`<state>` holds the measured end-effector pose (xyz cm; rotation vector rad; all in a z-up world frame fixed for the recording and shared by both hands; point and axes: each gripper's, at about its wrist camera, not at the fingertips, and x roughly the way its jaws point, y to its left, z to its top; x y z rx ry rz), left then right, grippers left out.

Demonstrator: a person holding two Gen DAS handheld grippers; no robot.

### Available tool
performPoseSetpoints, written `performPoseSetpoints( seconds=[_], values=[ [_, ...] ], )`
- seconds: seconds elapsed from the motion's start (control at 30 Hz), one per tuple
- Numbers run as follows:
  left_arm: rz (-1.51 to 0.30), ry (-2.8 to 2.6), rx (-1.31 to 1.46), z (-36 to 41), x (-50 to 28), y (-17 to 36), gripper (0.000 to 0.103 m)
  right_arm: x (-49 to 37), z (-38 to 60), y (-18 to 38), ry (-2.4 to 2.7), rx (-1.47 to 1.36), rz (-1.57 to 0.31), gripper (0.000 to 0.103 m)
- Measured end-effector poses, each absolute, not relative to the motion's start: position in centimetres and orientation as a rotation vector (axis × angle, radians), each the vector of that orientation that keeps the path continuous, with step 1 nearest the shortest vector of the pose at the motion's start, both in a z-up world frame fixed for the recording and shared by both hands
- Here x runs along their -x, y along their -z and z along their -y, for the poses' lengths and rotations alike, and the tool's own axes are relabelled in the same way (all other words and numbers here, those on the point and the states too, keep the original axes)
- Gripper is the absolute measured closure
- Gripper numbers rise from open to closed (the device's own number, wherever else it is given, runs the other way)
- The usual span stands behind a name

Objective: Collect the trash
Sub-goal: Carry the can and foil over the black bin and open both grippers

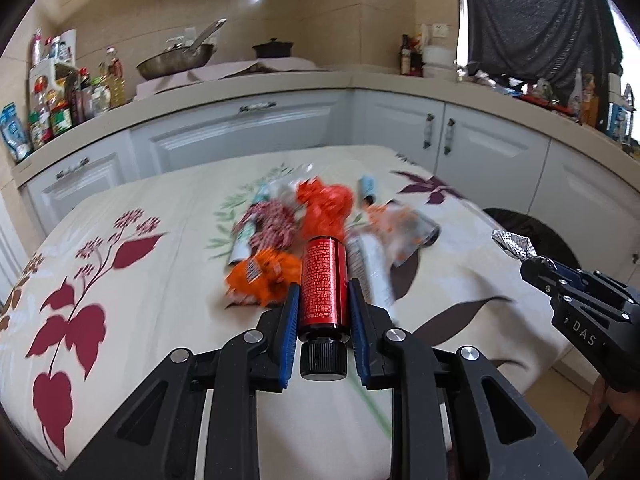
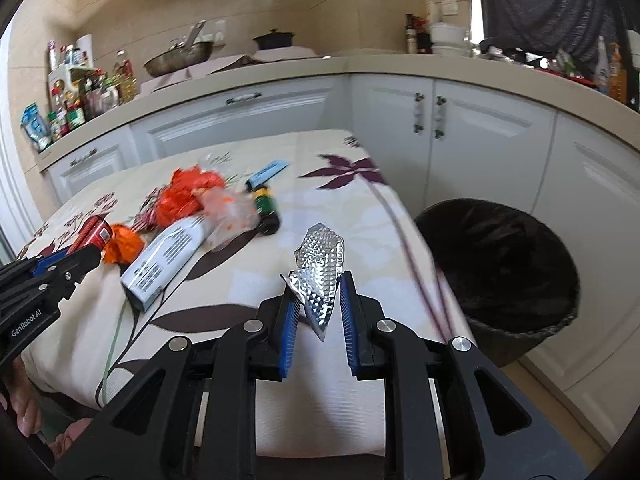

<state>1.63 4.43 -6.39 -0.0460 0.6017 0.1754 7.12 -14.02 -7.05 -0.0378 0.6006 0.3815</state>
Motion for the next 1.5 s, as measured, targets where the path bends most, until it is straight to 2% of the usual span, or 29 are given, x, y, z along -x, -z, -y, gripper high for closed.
performPoseSetpoints(
  seconds=[0.57,0.93,1.27,1.33,1.37,1.5],
  values=[
    [-0.525,0.100,-0.006,6.0,-8.9,3.4,0.078,-10.1,24.2,4.6,-0.123,-0.002,-0.510,0.083],
    [-0.556,0.207,-0.058,13.1,-14.5,4.2,0.078,-14.0,28.9,5.3,-0.029,-0.030,-0.513,0.083],
    [-0.639,0.238,-0.083,16.4,-19.4,6.1,0.078,-17.6,30.9,7.0,0.009,-0.052,-0.548,0.083],
    [-0.671,0.235,-0.090,16.9,-20.5,6.7,0.077,-18.5,31.3,7.5,0.024,-0.061,-0.561,0.081],
    [-0.682,0.230,-0.090,17.0,-20.8,6.9,0.076,-18.7,31.4,7.7,0.029,-0.064,-0.563,0.076],
    [-0.697,0.220,-0.052,16.5,-21.4,7.0,0.057,-19.3,31.6,8.2,0.045,-0.073,-0.570,0.066]
  ],
)
